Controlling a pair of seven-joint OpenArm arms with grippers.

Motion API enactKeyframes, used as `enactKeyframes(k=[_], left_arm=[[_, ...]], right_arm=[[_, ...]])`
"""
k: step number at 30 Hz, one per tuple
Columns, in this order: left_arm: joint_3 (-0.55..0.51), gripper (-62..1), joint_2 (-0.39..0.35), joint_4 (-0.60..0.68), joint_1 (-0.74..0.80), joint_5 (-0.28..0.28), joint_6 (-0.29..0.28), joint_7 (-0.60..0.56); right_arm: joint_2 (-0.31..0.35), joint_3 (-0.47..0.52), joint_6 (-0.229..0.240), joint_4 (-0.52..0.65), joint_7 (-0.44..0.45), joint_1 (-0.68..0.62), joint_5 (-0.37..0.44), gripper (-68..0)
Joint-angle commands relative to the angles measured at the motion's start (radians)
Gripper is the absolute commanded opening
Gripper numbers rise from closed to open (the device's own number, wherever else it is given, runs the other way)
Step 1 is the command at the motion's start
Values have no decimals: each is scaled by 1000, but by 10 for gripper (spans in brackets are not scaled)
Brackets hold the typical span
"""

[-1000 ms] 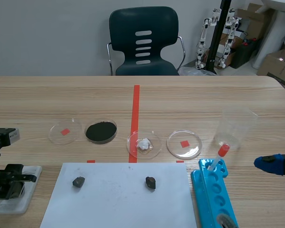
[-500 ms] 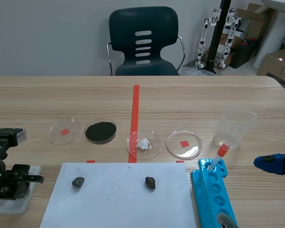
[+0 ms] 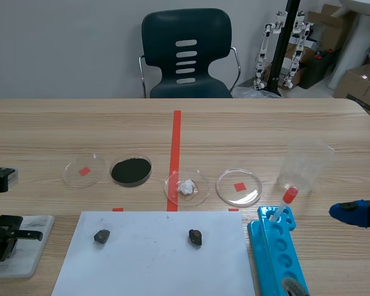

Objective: Rub the mineral on the streak plate below the first streak

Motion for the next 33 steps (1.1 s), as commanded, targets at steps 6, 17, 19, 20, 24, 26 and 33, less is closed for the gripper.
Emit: enactKeyframes(k=[6, 17, 19, 20, 24, 26, 33], left_arm=[[-2, -464, 0, -9, 14, -171, -92, -2], [-2, -464, 0, -9, 14, -190, -113, -3], [-2, -464, -1, -9, 14, -128, -78, 6], [-2, -464, -1, -9, 14, -97, -63, 8], [-2, -464, -3, -9, 14, -2, -21, 14], [-2, -464, -4, -9, 14, 21, -3, 14], [-2, -464, -3, -9, 14, 52, 16, 18]], right_arm=[[0, 0, 0, 6, 11, 6, 8, -88], [0, 0, 0, 6, 11, 6, 8, -88], [0, 0, 0, 6, 11, 6, 8, -88], [0, 0, 0, 6, 11, 6, 8, -88], [0, 0, 0, 6, 11, 6, 8, -88], [0, 0, 0, 6, 11, 6, 8, -88], [0, 0, 0, 6, 11, 6, 8, -88]])
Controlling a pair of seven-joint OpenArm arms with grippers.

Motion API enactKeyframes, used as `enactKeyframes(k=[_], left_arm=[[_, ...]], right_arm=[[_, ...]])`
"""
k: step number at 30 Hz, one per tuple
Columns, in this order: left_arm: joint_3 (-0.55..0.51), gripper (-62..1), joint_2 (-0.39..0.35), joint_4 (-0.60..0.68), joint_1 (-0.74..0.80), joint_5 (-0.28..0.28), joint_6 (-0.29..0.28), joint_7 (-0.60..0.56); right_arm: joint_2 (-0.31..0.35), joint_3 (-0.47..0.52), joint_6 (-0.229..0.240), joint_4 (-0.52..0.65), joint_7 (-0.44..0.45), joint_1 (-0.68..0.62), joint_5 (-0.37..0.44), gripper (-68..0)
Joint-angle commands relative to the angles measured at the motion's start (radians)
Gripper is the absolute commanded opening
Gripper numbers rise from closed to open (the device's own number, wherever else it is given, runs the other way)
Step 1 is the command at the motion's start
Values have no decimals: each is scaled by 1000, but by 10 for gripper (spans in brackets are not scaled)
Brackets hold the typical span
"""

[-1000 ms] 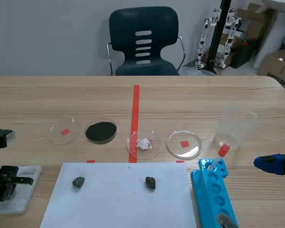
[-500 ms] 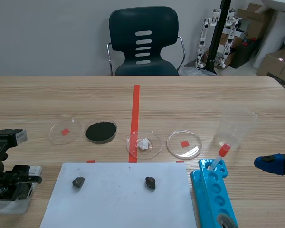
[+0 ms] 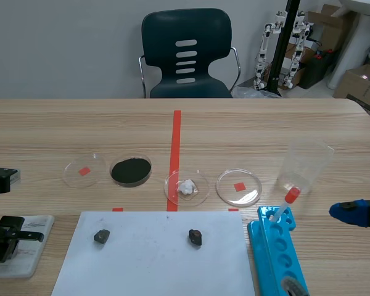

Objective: Rub the mineral on the streak plate below the first streak

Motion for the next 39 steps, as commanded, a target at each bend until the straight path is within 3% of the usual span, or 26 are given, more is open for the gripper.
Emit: enactKeyframes(k=[1, 13, 19, 22, 36, 39], left_arm=[[-3, -464, -12, -11, 13, 6, 5, 9], [-3, -464, -12, -11, 14, -272, -127, -1], [-3, -464, -12, -11, 14, -295, -137, -3], [-3, -464, -12, -11, 13, -249, -127, -2], [-3, -464, -14, -11, 13, 66, 43, 24], [-3, -464, -14, -11, 13, 109, 69, 24]], right_arm=[[0, 0, 0, 6, 11, 6, 8, -88], [0, 0, 0, 6, 11, 6, 8, -88], [0, 0, 0, 6, 11, 6, 8, -88], [0, 0, 0, 6, 11, 6, 8, -88], [0, 0, 0, 6, 11, 6, 8, -88], [0, 0, 0, 6, 11, 6, 8, -88]])
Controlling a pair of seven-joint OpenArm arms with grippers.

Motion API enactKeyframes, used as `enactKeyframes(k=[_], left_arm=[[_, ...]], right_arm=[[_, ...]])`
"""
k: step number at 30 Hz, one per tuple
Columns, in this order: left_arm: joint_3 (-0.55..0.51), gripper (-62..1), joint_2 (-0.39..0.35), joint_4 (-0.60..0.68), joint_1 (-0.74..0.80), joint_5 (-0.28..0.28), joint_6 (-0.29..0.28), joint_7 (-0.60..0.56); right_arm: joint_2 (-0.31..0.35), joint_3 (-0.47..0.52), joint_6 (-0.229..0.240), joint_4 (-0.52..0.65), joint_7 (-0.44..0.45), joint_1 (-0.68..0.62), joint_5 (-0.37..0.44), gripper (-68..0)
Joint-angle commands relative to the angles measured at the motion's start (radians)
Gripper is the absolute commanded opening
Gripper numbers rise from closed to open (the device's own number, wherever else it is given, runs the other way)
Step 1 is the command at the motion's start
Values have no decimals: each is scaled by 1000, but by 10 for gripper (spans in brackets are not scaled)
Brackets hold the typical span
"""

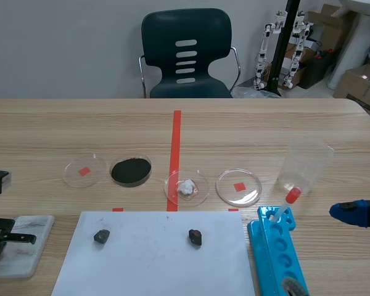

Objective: Rub the mineral on the streak plate below the first streak

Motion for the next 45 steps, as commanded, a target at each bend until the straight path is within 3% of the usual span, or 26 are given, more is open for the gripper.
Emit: enactKeyframes(k=[1, 14, 25, 29, 39, 45], left_arm=[[-3, -464, -12, -4, 8, 3, 6, 3], [-6, -464, -14, 8, 9, 19, 8, -5], [-26, -464, -48, 132, 57, 3, 27, -84], [-58, -464, -48, 195, 105, -31, 16, -155], [-166, -464, -51, 365, 305, -204, -169, -388], [-184, -464, -113, 493, 476, -329, -253, -571]], right_arm=[[0, 0, 0, 6, 11, 6, 8, -88], [0, 0, 0, 6, 11, 6, 8, -88], [0, 0, 0, 6, 11, 6, 8, -88], [0, 0, 0, 6, 12, 6, 8, -88], [0, 0, 0, 6, 11, 6, 8, -88], [0, 0, 0, 6, 11, 6, 8, -88]])
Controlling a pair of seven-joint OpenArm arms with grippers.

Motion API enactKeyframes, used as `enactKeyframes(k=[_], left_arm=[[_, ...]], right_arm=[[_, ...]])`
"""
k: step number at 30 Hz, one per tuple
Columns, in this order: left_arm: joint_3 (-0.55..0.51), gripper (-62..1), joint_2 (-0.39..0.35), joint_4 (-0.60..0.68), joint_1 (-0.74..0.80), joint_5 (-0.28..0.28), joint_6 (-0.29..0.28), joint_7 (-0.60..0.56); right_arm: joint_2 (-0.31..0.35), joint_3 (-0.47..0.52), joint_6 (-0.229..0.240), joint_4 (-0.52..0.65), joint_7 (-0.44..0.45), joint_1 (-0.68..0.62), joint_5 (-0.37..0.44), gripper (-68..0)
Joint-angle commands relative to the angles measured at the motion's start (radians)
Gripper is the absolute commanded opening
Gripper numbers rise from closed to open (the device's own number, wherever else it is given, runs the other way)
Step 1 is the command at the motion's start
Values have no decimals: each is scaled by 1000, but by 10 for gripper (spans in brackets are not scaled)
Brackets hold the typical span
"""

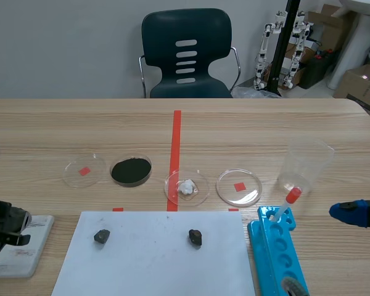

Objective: Rub the mineral on the streak plate below the first streak

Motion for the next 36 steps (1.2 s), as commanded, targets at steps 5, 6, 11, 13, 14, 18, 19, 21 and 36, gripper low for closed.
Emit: enactKeyframes(k=[5, 6, 11, 13, 14, 18, 19, 21, 36], left_arm=[[-12, -464, -48, 128, 175, -46, -57, -187], [-12, -464, -48, 149, 207, -46, -62, -217], [-12, -464, -48, 232, 356, -25, -93, -363], [-12, -464, -48, 257, 415, -8, -97, -429], [-12, -464, -48, 268, 443, -6, -97, -468], [-11, -464, -48, 296, 536, 23, -97, -618], [-11, -464, -48, 302, 556, 37, -98, -652], [-11, -464, -47, 311, 590, 68, -101, -709], [-9, -464, -43, 322, 621, 127, -122, -788]], right_arm=[[0, 0, 0, 6, 11, 6, 8, -88], [0, 0, 0, 6, 11, 6, 8, -88], [0, 0, 0, 6, 11, 6, 8, -88], [0, 0, 0, 6, 11, 6, 8, -88], [0, 0, 0, 6, 11, 6, 8, -88], [0, 0, 0, 6, 11, 6, 8, -88], [0, 0, 0, 6, 11, 6, 8, -88], [0, 0, 0, 6, 11, 6, 8, -88], [0, 0, 0, 6, 11, 6, 7, -88]])
